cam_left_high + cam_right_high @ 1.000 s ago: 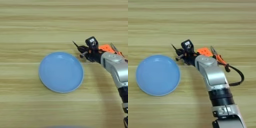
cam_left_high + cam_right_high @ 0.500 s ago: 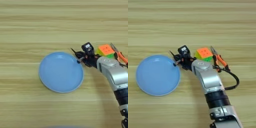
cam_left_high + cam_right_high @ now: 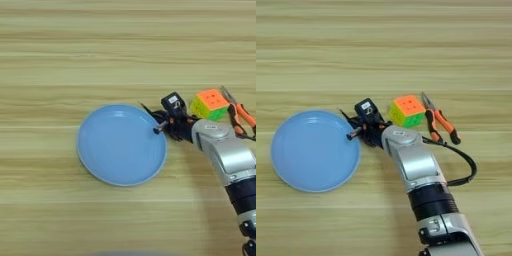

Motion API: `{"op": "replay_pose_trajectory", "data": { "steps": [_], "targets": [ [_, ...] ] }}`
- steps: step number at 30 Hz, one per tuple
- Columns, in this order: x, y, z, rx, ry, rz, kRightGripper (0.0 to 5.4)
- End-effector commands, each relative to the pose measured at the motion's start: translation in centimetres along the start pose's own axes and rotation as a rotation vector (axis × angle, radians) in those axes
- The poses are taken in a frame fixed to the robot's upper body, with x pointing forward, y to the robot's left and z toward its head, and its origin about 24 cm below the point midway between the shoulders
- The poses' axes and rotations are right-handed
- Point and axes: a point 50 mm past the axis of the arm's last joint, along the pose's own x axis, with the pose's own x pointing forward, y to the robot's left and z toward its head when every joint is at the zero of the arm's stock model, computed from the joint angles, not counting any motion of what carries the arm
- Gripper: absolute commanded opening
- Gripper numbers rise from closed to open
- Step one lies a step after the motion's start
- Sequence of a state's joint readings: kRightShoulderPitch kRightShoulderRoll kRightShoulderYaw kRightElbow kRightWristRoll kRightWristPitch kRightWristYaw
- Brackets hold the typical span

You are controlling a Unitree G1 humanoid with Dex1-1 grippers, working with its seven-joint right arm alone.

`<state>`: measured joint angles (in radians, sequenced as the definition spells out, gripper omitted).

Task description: Move the objects on the table

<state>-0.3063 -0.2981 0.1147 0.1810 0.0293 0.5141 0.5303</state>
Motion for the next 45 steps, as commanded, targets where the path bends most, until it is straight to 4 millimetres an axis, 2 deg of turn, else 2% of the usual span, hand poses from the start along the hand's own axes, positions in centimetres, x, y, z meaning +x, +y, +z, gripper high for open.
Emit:
{"op": "replay_pose_trajectory", "data": {
  "steps": [1, 5, 17, 22, 30, 34, 42, 45],
  "targets": [
    [-0.2, -0.7, 2.9, -0.068, -0.100, -0.032, 0.82],
    [-0.2, -0.7, 3.0, -0.069, -0.104, -0.031, 1.41],
    [-1.1, -0.1, 5.0, -0.106, -0.211, -0.027, 2.67],
    [-1.6, 0.2, 6.4, -0.134, -0.314, -0.032, 3.08],
    [-2.9, 0.5, 8.8, -0.182, -0.560, -0.047, 4.07],
    [-3.3, 1.2, 9.1, -0.238, -0.621, 0.002, 4.48],
    [-4.7, 2.9, 9.2, -0.403, -0.661, 0.217, 5.34],
    [-4.8, 3.5, 8.9, -0.448, -0.653, 0.270, 5.34]
  ]
}}
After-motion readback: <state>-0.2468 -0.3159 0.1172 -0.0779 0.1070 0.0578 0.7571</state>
